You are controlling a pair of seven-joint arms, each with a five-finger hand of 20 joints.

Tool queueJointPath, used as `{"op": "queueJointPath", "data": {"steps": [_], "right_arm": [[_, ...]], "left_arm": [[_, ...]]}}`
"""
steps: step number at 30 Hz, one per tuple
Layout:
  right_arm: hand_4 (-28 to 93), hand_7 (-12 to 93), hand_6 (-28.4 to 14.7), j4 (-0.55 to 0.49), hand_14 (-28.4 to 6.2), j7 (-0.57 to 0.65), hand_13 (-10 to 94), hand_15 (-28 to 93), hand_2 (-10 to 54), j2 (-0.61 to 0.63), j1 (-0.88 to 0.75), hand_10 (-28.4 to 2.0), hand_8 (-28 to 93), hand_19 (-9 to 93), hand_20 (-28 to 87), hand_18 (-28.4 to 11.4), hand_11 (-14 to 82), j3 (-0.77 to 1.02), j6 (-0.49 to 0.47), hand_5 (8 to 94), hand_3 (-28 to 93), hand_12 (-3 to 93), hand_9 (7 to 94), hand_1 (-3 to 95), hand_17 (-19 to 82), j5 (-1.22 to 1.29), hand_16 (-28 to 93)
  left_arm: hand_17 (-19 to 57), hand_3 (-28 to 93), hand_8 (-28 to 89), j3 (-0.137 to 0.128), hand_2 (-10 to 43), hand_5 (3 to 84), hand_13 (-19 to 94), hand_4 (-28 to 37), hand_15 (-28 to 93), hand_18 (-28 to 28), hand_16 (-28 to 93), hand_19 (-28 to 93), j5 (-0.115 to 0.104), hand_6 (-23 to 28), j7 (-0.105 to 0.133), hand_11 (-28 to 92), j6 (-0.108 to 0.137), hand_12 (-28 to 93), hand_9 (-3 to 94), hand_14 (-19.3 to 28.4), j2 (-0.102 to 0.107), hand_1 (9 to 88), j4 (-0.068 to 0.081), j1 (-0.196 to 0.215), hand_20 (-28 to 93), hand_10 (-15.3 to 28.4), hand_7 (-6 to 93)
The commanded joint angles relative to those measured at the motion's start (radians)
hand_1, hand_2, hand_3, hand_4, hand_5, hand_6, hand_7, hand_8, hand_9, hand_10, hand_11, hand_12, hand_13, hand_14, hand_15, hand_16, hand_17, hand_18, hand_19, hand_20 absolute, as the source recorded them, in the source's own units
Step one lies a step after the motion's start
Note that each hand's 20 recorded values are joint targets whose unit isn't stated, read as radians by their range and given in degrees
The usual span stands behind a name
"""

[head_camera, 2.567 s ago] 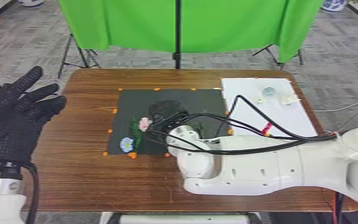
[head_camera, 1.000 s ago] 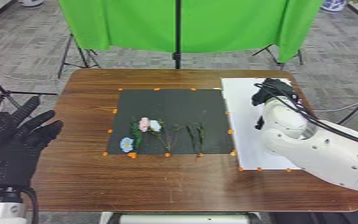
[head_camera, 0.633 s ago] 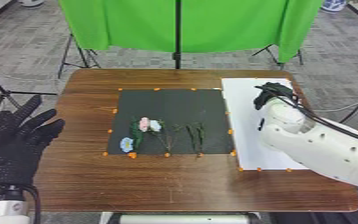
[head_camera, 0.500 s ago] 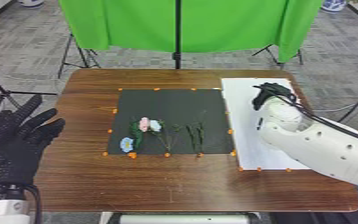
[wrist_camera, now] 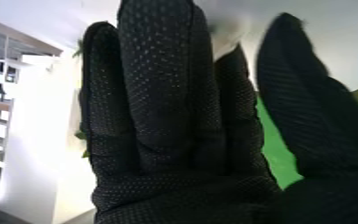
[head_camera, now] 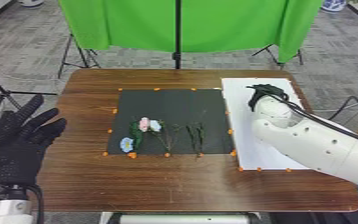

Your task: Arrange flowers

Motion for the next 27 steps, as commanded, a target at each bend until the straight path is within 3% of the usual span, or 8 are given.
{"op": "queueJointPath", "data": {"steps": [1,5,10,13,17,21,27], "right_arm": [[-28,15,3.1,0.003,-4.3,-0.019,87,45,-9.5,0.005,-0.007,-7.8,-1,93,-24,-14.8,9.9,-0.072,0.082,78.8,66,20.9,86.8,53.4,52,-0.079,18],[-28,17,3.5,-0.013,-2.5,-0.025,90,44,-9.5,0.019,-0.009,-5.8,2,93,-19,-14.4,7.6,-0.087,0.131,84.0,66,25.6,92.9,56.0,52,-0.105,20],[-28,17,3.1,-0.05,-1.9,-0.013,91,45,-9.5,0.041,0.043,-5.8,3,93,-15,-14.6,8.2,-0.146,0.193,84.9,67,26.6,93.5,56.1,51,-0.135,21],[-28,17,2.8,-0.069,-1.8,-0.025,91,45,-9.5,0.042,0.09,-5.9,3,93,-13,-14.6,9.2,-0.175,0.226,85.0,68,26.6,93.6,55.9,51,-0.162,21],[-28,17,2.4,-0.111,-1.8,-0.032,91,45,-9.5,0.049,0.124,-6.1,4,93,-12,-14.6,9.9,-0.175,0.262,85.5,68,26.4,93.7,56.0,51,-0.178,22],[-28,17,2.4,-0.159,-1.8,-0.062,91,45,-9.5,0.028,0.145,-6.3,4,93,-10,-14.6,10.3,-0.175,0.3,85.5,69,26.1,93.7,55.8,51,-0.21,22],[-28,17,2.3,-0.213,-1.8,-0.108,92,46,-9.5,-0.056,0.123,-6.3,4,93,-7,-14.9,11.0,-0.143,0.314,85.6,69,25.8,93.7,55.9,50,-0.213,22]], "left_arm": [[-0.9,77,-9,0.0,8.5,35.3,29,-28.3,66,25.5,-13,62,0.004,8.9,-0.026,32,-0.02,13,33.7,28.4,-0.005,16.2,0.008,-0.009,53,21.0,14.4],[-0.9,77,-9,-0.001,8.5,35.3,28,-28.3,66,25.5,-13,62,0.006,8.9,-0.033,32,-0.022,13,33.7,28.4,-0.007,16.4,0.009,-0.012,53,21.1,14.5],[-0.9,77,-9,-0.001,8.4,35.4,29,-28.3,66,25.5,-13,62,0.008,8.9,-0.044,32,-0.019,13,33.7,28.4,-0.012,16.5,0.007,-0.011,53,21.1,14.5],[-0.9,77,-9,0.0,8.4,35.4,29,-28.3,66,25.5,-13,62,0.002,8.9,-0.026,32,-0.016,13,33.7,28.4,-0.004,16.6,0.005,-0.007,53,21.2,14.5],[-0.9,77,-9,0.004,8.5,35.4,29,-28.3,66,25.5,-13,62,0.009,8.9,-0.04,32,-0.017,13,33.6,28.4,-0.005,16.7,0.003,-0.015,53,21.1,14.5],[-0.9,77,-9,-0.001,8.5,35.3,29,-28.3,66,25.5,-13,62,0.007,8.9,-0.031,32,-0.012,13,33.7,28.4,-0.006,16.8,-0.001,-0.006,52,21.1,14.6],[-0.8,77,-9,0.001,8.5,35.3,29,-28.3,66,25.5,-13,62,0.009,8.9,-0.037,32,-0.011,13,33.6,28.4,-0.005,17.0,-0.001,-0.013,52,21.1,14.7]]}}
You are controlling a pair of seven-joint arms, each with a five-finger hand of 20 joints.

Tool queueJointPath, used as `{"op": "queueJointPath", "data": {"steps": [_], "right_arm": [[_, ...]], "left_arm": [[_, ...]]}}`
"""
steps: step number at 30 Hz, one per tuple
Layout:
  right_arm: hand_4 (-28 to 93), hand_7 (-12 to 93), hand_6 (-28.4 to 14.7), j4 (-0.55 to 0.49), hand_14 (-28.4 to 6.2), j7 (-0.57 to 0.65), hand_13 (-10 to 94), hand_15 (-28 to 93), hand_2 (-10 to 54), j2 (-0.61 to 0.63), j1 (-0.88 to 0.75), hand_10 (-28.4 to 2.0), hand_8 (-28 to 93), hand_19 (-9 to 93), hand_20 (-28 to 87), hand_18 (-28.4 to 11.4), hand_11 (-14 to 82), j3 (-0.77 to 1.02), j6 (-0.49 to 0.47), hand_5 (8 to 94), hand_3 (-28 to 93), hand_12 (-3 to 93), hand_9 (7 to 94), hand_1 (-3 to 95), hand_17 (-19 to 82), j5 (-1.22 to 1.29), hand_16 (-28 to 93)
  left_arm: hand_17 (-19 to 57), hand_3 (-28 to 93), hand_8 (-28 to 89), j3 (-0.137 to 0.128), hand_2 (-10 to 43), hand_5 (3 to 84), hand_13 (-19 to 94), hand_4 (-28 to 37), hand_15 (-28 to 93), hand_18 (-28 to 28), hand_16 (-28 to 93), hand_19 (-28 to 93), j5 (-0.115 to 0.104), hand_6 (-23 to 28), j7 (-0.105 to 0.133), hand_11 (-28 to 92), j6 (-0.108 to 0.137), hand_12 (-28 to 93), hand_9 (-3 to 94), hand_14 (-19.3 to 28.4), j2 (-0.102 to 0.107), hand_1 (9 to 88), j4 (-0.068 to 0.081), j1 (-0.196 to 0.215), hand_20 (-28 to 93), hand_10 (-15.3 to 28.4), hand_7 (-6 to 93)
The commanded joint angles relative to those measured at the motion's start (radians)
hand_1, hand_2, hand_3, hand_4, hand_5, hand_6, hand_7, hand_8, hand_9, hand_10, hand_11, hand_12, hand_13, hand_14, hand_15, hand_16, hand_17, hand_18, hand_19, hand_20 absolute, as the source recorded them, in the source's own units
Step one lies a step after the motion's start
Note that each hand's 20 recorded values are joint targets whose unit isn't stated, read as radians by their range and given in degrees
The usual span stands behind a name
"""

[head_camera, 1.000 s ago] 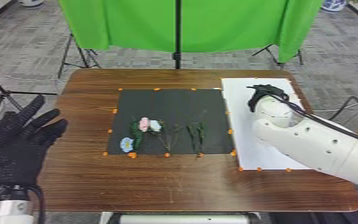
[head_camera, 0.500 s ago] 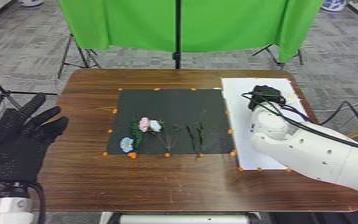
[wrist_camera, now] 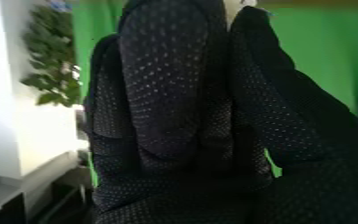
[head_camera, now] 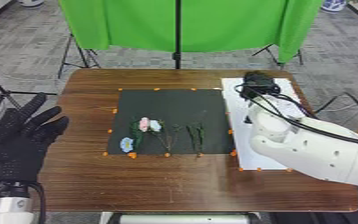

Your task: Arrange flowers

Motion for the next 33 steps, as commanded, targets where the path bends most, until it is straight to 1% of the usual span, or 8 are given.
{"op": "queueJointPath", "data": {"steps": [1,3,9,15,18,23,29,33], "right_arm": [[-28,17,2.3,-0.079,-1.8,-0.057,92,46,-9.5,-0.122,-0.013,-6.4,4,93,-6,-14.9,11.1,0.071,0.023,85.6,69,25.8,93.7,55.9,50,-0.039,22],[-28,17,2.3,-0.087,-1.8,-0.067,92,46,-9.5,-0.163,-0.035,-6.2,4,93,-6,-14.9,11.0,0.085,0.016,85.6,69,25.8,93.7,55.8,50,-0.031,22],[-28,17,2.3,-0.082,-1.8,-0.074,92,46,-9.5,-0.256,-0.074,-6.4,4,93,-5,-14.9,11.5,0.086,-0.009,85.7,70,25.7,93.7,55.7,50,-0.017,22],[-28,17,2.0,-0.061,-2.1,-0.072,92,47,-9.5,-0.313,-0.068,-6.5,4,93,-3,-15.3,11.9,0.043,-0.015,85.9,70,25.7,93.7,55.4,50,0.008,22],[-28,16,1.9,-0.051,-2.4,-0.089,92,47,-9.5,-0.341,-0.082,-6.7,5,93,-2,-15.4,12.1,0.047,-0.048,86.0,70,25.7,93.7,55.2,50,0.013,22],[-28,16,1.8,-0.03,-2.6,-0.091,92,47,-9.5,-0.377,-0.072,-6.8,5,93,-1,-15.5,12.2,0.014,-0.068,86.1,70,25.6,93.7,55.2,50,0.022,22],[-28,15,1.7,-0.017,-2.7,-0.091,92,47,-9.5,-0.389,-0.073,-7.1,5,93,-1,-15.8,12.3,-0.018,-0.088,86.2,71,25.6,93.7,55.2,49,0.026,22],[-28,15,1.8,-0.004,-2.8,-0.078,92,47,-9.5,-0.39,-0.073,-7.1,5,93,0,-16.0,12.1,-0.027,-0.083,86.0,70,25.5,93.7,55.3,49,0.038,22]], "left_arm": [[-0.9,77,-9,0.002,8.6,35.3,29,-28.3,66,25.5,-13,63,0.006,8.9,-0.01,32,-0.001,13,33.6,28.4,-0.003,17.0,-0.001,0.004,52,21.1,14.6],[-0.9,77,-9,0.005,8.6,35.3,29,-28.3,66,25.5,-13,63,0.003,8.9,-0.006,32,0.002,13,33.6,28.4,-0.001,17.1,-0.001,0.003,52,21.2,14.6],[-0.9,77,-9,0.003,8.6,35.3,29,-28.3,66,25.6,-13,63,0.009,8.7,-0.016,32,-0.003,13,33.7,28.4,0.0,17.1,0.0,-0.007,52,21.0,15.0],[-0.5,77,-9,-0.001,8.5,35.3,29,-28.3,67,25.4,-13,63,0.007,8.3,-0.014,33,-0.007,13,34.0,28.4,0.008,17.1,0.0,-0.009,52,20.5,16.1],[-0.5,77,-10,-0.002,8.5,35.2,29,-28.3,68,25.4,-13,63,0.009,8.2,-0.015,35,-0.006,13,34.0,28.4,0.01,17.1,0.0,-0.01,52,20.2,16.8],[-0.3,77,-11,0.003,8.4,35.0,30,-28.3,69,25.4,-14,64,0.008,7.8,-0.013,36,-0.011,12,33.9,28.4,0.02,16.9,0.005,-0.022,51,19.9,17.8],[-0.1,77,-11,-0.005,8.3,34.6,30,-28.3,70,25.3,-14,65,0.011,7.3,-0.027,39,-0.018,11,33.9,28.4,0.027,16.7,0.008,-0.038,50,19.0,18.7],[0.1,77,-11,0.0,8.3,34.4,30,-28.3,71,25.1,-14,66,0.011,7.0,-0.033,40,-0.019,10,33.8,28.4,0.03,16.7,0.013,-0.047,50,18.9,19.1]]}}
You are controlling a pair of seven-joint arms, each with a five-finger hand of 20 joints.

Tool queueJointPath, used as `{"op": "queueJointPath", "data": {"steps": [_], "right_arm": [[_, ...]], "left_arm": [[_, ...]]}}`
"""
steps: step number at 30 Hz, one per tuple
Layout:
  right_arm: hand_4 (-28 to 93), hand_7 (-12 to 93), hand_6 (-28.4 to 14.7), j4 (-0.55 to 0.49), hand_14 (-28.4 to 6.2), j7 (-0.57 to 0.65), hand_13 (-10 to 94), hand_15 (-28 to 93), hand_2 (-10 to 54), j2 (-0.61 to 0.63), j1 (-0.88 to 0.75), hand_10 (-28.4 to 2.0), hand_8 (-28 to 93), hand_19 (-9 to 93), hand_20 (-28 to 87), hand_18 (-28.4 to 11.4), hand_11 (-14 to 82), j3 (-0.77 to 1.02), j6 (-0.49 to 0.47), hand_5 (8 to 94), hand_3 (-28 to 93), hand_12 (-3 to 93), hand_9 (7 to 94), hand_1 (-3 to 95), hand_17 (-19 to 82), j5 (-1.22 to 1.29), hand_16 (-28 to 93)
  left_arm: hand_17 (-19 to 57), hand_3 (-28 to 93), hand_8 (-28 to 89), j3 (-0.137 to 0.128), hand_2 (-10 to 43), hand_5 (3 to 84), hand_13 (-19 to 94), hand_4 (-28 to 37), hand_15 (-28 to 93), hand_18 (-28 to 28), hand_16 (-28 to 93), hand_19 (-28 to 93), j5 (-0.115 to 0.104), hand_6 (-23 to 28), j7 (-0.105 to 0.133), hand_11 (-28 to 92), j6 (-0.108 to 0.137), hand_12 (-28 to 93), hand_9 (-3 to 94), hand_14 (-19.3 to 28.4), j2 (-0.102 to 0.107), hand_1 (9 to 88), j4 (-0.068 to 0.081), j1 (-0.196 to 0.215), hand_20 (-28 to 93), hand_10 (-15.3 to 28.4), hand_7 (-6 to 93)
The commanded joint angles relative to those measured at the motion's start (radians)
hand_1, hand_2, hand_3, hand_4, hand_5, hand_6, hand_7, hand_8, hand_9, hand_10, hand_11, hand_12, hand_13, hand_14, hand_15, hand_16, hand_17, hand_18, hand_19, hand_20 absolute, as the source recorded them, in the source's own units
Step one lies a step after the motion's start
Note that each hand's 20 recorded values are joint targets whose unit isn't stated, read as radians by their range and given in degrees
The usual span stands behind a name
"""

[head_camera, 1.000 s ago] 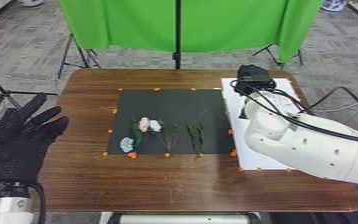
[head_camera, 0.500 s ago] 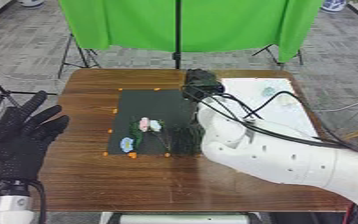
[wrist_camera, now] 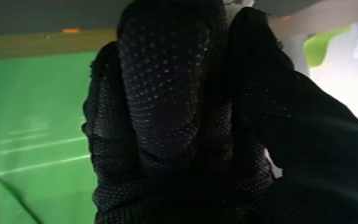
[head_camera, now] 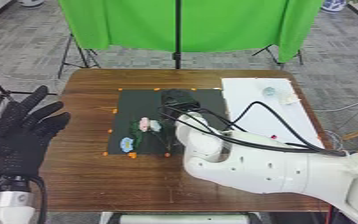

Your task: Arrange flowers

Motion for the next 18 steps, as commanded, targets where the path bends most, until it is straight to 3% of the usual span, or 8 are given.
{"op": "queueJointPath", "data": {"steps": [1,7,14,18], "right_arm": [[-28,15,1.8,0.017,-2.8,0.005,92,47,-9.5,-0.012,-0.002,-7.1,5,93,0,-15.9,12.1,-0.017,-0.017,86.0,70,25.5,93.7,55.3,49,0.008,22],[-28,14,2.0,0.019,-3.0,0.02,91,47,-9.5,-0.01,0.001,-7.0,3,93,1,-16.2,11.5,-0.032,-0.002,84.0,70,26.3,93.7,55.2,49,0.011,22],[-28,13,0.4,0.008,-3.3,0.024,89,49,-9.5,0.0,-0.009,-8.4,-1,93,2,-16.9,11.0,-0.013,-0.017,73.0,74,26.5,91.2,49.9,47,0.036,22],[-28,14,0.2,0.006,-3.5,0.017,89,50,-9.5,0.0,-0.013,-8.8,-11,93,2,-17.2,14.3,-0.005,-0.02,68.7,75,23.7,89.0,46.7,47,0.037,21]], "left_arm": [[0.1,77,-11,0.001,8.3,34.4,30,-28.3,71,25.1,-15,66,0.009,6.9,-0.027,40,-0.02,10,33.8,28.4,0.003,16.7,0.012,-0.013,49,18.8,19.1],[0.0,77,-12,0.004,8.3,34.3,30,-28.3,72,25.2,-15,66,0.017,6.7,-0.044,41,-0.029,10,33.8,28.4,0.001,16.7,0.015,-0.021,48,18.7,19.5],[0.0,77,-12,0.01,8.2,34.4,31,-28.3,72,25.1,-15,67,0.026,6.7,-0.074,42,-0.041,9,33.8,28.4,-0.007,16.8,0.018,-0.027,48,18.6,19.9],[0.0,77,-12,0.008,8.1,34.4,31,-28.3,73,25.1,-15,67,0.027,6.7,-0.077,42,-0.042,9,33.8,28.4,-0.009,17.4,0.018,-0.027,47,18.7,20.2]]}}
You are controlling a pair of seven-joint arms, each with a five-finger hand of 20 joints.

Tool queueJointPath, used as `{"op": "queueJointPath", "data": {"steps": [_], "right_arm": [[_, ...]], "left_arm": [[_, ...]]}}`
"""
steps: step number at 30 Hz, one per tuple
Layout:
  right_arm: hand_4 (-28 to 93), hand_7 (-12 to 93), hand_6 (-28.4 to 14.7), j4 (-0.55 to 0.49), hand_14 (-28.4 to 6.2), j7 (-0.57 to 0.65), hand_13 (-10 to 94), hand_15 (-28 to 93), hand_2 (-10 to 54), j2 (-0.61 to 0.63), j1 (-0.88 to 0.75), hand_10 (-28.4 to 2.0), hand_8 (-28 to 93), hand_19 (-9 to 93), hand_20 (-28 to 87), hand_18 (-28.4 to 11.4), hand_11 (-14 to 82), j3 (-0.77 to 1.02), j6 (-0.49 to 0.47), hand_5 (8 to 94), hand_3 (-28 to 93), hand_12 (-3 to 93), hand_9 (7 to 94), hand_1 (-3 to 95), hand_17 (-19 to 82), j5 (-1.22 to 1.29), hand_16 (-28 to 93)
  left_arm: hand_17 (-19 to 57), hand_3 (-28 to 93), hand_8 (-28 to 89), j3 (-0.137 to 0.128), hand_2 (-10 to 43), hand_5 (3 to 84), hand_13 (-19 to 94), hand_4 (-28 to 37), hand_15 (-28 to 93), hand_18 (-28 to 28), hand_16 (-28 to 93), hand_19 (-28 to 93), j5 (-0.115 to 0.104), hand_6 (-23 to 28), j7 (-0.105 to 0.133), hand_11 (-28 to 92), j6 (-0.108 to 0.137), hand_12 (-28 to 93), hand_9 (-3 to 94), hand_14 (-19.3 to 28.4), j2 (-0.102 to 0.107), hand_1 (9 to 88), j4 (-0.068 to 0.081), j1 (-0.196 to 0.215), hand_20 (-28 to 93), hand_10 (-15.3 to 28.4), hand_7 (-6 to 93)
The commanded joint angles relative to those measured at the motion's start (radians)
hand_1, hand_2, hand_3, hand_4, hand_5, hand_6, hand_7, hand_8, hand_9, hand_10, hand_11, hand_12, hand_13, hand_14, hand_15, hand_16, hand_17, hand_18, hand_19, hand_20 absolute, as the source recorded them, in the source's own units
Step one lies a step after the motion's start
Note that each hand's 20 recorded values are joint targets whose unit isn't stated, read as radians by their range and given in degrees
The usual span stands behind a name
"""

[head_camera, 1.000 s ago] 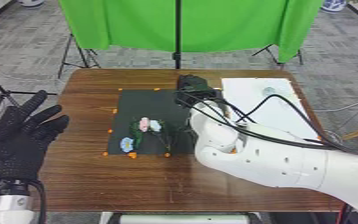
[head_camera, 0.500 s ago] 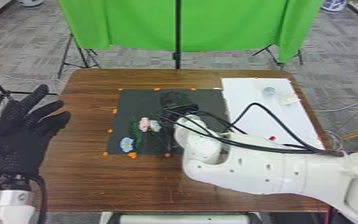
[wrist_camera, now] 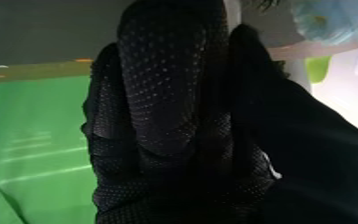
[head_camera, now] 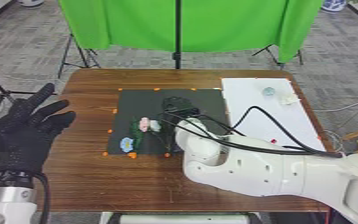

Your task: Arrange flowers

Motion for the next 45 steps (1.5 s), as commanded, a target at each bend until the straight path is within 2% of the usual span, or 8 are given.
{"op": "queueJointPath", "data": {"steps": [1,15,19,23,32,34,37,45], "right_arm": [[-28,13,0.1,-0.011,-3.6,0.007,89,50,-9.5,0.006,0.002,-8.9,-11,93,2,-17.3,14.7,0.008,-0.006,68.0,76,23.5,88.6,46.0,47,0.005,21],[-28,14,0.0,-0.113,-3.9,-0.029,89,51,-9.5,0.071,0.079,-9.9,-12,93,3,-18.1,22.1,0.029,0.069,66.1,78,16.3,87.6,39.8,47,0.006,20],[-28,14,-0.1,-0.176,-3.7,-0.036,90,51,-9.5,0.14,0.09,-10.0,-12,93,4,-18.4,23.1,0.091,0.098,66.4,78,16.1,88.9,39.4,47,-0.004,20],[-28,13,-0.2,-0.192,-3.6,-0.01,90,51,-9.5,0.221,0.1,-10.0,-11,93,4,-18.5,23.2,0.137,0.143,66.6,77,16.2,89.0,39.2,47,-0.009,21],[-27,14,-0.9,-0.085,-4.5,0.1,87,51,-9.5,0.428,0.039,-10.5,-12,93,1,-18.6,22.6,0.254,0.128,63.9,75,14.9,84.3,39.0,46,0.036,19],[-26,13,-2.1,-0.052,-5.3,0.116,85,51,-9.1,0.457,0.033,-13.4,-11,93,-2,-18.8,20.5,0.259,0.102,61.3,75,14.0,80.0,38.4,45,0.053,18],[-26,13,-2.5,-0.016,-5.5,0.149,85,51,-9.0,0.486,0.027,-14.7,-11,93,-5,-18.6,19.1,0.265,0.079,59.4,75,13.3,76.9,38.1,46,0.076,17],[-26,12,-3.3,0.046,-4.1,0.207,89,52,-8.8,0.53,0.02,-14.0,-11,93,-2,-18.2,21.3,0.286,-0.006,53.4,74,13.8,82.0,36.7,51,0.164,18]], "left_arm": [[0.0,77,-12,0.004,8.1,34.4,31,-28.3,73,25.1,-15,67,0.01,6.7,-0.026,42,-0.015,9,33.7,28.4,-0.012,17.4,0.008,0.004,47,18.7,20.3],[-0.3,78,-12,0.012,7.9,34.9,30,-28.3,71,25.1,-16,67,0.0,7.3,0.003,41,0.02,9,33.7,28.4,-0.032,18.1,-0.008,0.047,46,19.5,19.6],[-0.6,78,-12,0.013,7.9,35.1,29,-28.3,70,25.3,-16,67,-0.003,7.6,0.02,39,0.025,9,33.6,28.4,-0.03,18.1,-0.013,0.062,46,19.6,19.8],[-0.9,78,-12,0.014,7.9,35.2,29,-28.3,69,25.3,-16,66,-0.001,8.0,0.017,38,0.029,9,33.7,28.4,-0.035,18.2,-0.016,0.06,47,20.1,19.2],[-1.1,77,-10,0.015,8.6,35.6,28,-28.3,67,25.5,-14,65,-0.004,9.0,0.024,33,0.04,11,33.6,28.4,-0.032,18.7,-0.019,0.067,48,21.2,15.7],[-1.1,77,-10,0.015,8.7,35.5,28,-28.3,67,25.4,-14,65,-0.005,9.0,0.022,33,0.039,11,33.6,28.4,-0.034,18.7,-0.019,0.064,49,21.3,15.6],[-1.1,77,-10,0.02,8.7,35.6,28,-28.3,66,25.4,-14,64,-0.006,9.0,0.019,33,0.04,12,33.6,28.4,-0.031,18.7,-0.016,0.053,49,21.2,15.4],[-1.1,77,-9,0.026,8.8,35.5,28,-28.3,66,25.4,-14,64,-0.001,9.0,0.018,32,0.029,12,33.6,28.4,-0.021,18.9,-0.013,0.04,49,21.3,15.1]]}}
